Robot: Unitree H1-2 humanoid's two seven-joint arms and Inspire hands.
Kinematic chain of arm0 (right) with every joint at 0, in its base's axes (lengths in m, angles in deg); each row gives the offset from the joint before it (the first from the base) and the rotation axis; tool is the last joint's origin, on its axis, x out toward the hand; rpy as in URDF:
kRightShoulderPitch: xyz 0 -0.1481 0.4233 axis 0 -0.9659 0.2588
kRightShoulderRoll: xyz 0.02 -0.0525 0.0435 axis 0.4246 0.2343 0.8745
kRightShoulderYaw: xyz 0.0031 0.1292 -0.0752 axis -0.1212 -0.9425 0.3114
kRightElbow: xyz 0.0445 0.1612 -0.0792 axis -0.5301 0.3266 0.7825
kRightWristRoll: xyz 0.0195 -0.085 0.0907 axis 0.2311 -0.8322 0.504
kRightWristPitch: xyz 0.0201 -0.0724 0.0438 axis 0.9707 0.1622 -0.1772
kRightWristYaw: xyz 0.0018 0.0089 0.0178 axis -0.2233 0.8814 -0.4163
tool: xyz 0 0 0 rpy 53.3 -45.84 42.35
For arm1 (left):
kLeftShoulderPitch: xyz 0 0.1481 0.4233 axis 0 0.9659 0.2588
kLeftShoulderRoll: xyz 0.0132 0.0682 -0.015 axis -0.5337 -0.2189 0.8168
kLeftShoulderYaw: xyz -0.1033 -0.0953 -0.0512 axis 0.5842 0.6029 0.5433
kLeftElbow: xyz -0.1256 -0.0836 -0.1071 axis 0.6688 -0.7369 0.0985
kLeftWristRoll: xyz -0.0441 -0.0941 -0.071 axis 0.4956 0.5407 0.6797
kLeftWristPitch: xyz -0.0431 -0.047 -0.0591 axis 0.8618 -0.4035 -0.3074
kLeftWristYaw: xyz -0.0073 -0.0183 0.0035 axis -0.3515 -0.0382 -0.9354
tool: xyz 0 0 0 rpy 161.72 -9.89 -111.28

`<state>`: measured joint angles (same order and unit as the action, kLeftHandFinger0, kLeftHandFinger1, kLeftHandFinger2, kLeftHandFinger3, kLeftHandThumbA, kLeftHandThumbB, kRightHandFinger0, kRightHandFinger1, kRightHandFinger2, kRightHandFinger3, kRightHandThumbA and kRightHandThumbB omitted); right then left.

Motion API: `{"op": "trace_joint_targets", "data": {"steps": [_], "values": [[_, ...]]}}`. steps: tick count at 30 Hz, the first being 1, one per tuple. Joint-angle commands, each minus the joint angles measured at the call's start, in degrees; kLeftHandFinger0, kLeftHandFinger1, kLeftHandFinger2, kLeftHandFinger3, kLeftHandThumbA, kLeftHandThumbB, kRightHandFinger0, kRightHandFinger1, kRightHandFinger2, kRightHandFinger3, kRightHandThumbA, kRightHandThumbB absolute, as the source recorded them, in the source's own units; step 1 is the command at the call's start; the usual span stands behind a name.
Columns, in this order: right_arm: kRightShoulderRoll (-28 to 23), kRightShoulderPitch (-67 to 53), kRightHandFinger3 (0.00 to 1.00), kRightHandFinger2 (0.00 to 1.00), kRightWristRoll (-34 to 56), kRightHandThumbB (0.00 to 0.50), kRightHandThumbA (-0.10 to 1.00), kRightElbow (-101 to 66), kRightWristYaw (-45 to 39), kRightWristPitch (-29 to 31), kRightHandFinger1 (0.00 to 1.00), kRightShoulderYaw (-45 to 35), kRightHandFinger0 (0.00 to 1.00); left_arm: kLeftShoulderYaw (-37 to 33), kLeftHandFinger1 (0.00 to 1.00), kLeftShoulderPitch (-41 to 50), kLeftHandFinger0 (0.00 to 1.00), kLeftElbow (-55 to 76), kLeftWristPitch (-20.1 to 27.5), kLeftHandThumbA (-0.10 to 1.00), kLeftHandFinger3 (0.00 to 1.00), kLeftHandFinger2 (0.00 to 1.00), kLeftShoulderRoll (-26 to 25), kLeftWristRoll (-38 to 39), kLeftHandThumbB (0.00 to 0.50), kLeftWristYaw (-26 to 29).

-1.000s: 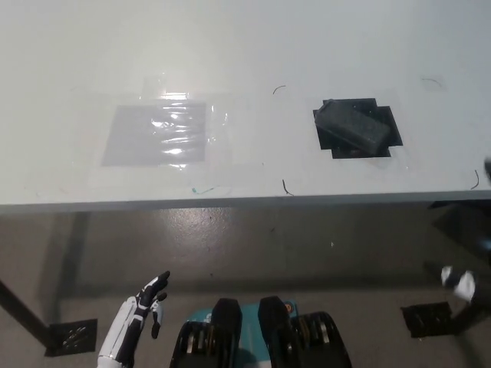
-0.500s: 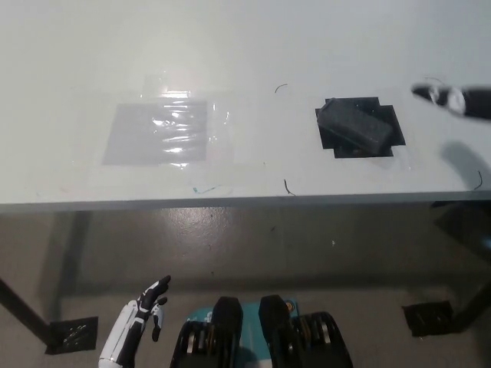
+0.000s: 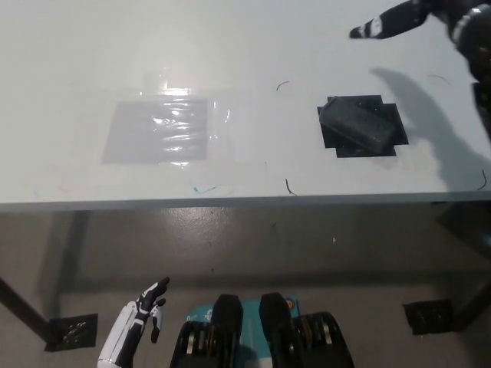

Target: A whiteboard eraser is kept on the black marked spot on the table infront of the robot and the robot uses its right hand to swipe it back and forth on the table twice to clean it

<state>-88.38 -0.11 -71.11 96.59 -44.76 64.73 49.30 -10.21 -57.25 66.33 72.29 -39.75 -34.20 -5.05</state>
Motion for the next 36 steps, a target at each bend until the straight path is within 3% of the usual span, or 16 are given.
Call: {"op": "trace_joint_targets", "data": {"steps": [1, 4, 6, 7, 11, 13, 20, 24, 26, 31, 33, 34, 36], "values": [[3.7, 17.4, 1.0, 1.0, -7.4, 0.402, 1.0, 25.2, -1.7, -2.5, 1.0, 6.9, 1.0, 0.1, 1.0, -1.0, 1.0, 2.6, 6.2, 1.0, 1.0, 1.0, -2.2, -1.9, 0.5, -0.3], [5.7, 18.1, 1.0, 1.0, -4.8, 0.403, 1.0, 32.5, 1.7, -0.8, 1.0, 5.3, 1.0, 0.0, 1.0, -0.7, 1.0, 2.9, 6.2, 1.0, 1.0, 1.0, -2.3, -2.0, 0.5, -0.5], [6.8, 18.2, 1.0, 1.0, -3.8, 0.365, 1.0, 37.3, 3.0, 1.8, 1.0, 5.2, 1.0, 0.0, 1.0, -0.7, 1.0, 3.5, 5.8, 1.0, 1.0, 1.0, -2.6, -2.3, 0.5, -0.6], [7.3, 18.4, 1.0, 1.0, -4.5, 0.388, 1.0, 39.2, 3.0, 1.6, 1.0, 6.3, 1.0, 0.0, 1.0, -0.6, 1.0, 3.8, 5.5, 1.0, 1.0, 1.0, -2.7, -2.2, 0.5, -0.7], [8.7, 18.3, 1.0, 1.0, -2.9, 0.355, 1.0, 43.9, 3.2, 2.9, 1.0, 5.9, 1.0, -0.2, 1.0, -0.6, 1.0, 4.3, 4.7, 1.0, 1.0, 1.0, -2.9, -2.1, 0.5, -1.0], [9.4, 18.4, 1.0, 1.0, -3.7, 0.375, 1.0, 46.2, 3.6, 2.6, 1.0, 6.9, 1.0, -0.3, 1.0, -0.7, 1.0, 4.5, 4.7, 1.0, 1.0, 1.0, -2.9, -1.8, 0.5, -1.2], [9.5, 17.6, 1.0, 1.0, -4.4, 0.299, 1.0, 50.3, 2.2, 5.2, 1.0, 8.5, 1.0, -0.6, 1.0, -0.5, 1.0, 4.8, 5.1, 1.0, 1.0, 1.0, -3.4, -2.1, 0.5, -1.4], [9.2, 17.1, 1.0, 1.0, -4.5, 0.296, 1.0, 50.8, 2.2, 6.2, 1.0, 8.5, 1.0, -1.1, 1.0, -1.1, 1.0, 4.6, 5.2, 1.0, 1.0, 1.0, -3.5, -2.3, 0.5, -1.6], [9.3, 16.9, 1.0, 1.0, -4.3, 0.264, 1.0, 51.0, 1.7, 7.1, 1.0, 8.4, 1.0, -1.4, 1.0, -1.2, 1.0, 4.6, 5.0, 1.0, 1.0, 1.0, -3.6, -2.6, 0.5, -1.6], [11.0, 16.6, 1.0, 1.0, -4.8, 0.352, 1.0, 51.5, 4.0, 5.2, 1.0, 8.6, 1.0, -1.6, 1.0, -1.4, 1.0, 4.5, 5.8, 1.0, 1.0, 1.0, -3.6, -3.5, 0.5, -1.2], [11.4, 16.5, 1.0, 1.0, -7.2, 0.302, 1.0, 51.8, 2.3, 6.4, 1.0, 11.2, 1.0, -1.6, 1.0, -1.3, 1.0, 4.3, 6.2, 1.0, 1.0, 1.0, -3.4, -3.3, 0.5, -1.2], [11.6, 16.1, 1.0, 1.0, -6.8, 0.324, 1.0, 52.0, 2.2, 6.4, 1.0, 11.2, 1.0, -1.6, 1.0, -1.2, 1.0, 4.6, 5.7, 1.0, 1.0, 1.0, -3.4, -2.7, 0.5, -1.6], [11.9, 15.6, 1.0, 1.0, -5.6, 0.317, 1.0, 52.2, 3.4, 5.3, 1.0, 10.3, 1.0, -1.7, 1.0, -1.1, 1.0, 4.7, 5.6, 1.0, 1.0, 1.0, -3.4, -2.7, 0.5, -1.7]]}}
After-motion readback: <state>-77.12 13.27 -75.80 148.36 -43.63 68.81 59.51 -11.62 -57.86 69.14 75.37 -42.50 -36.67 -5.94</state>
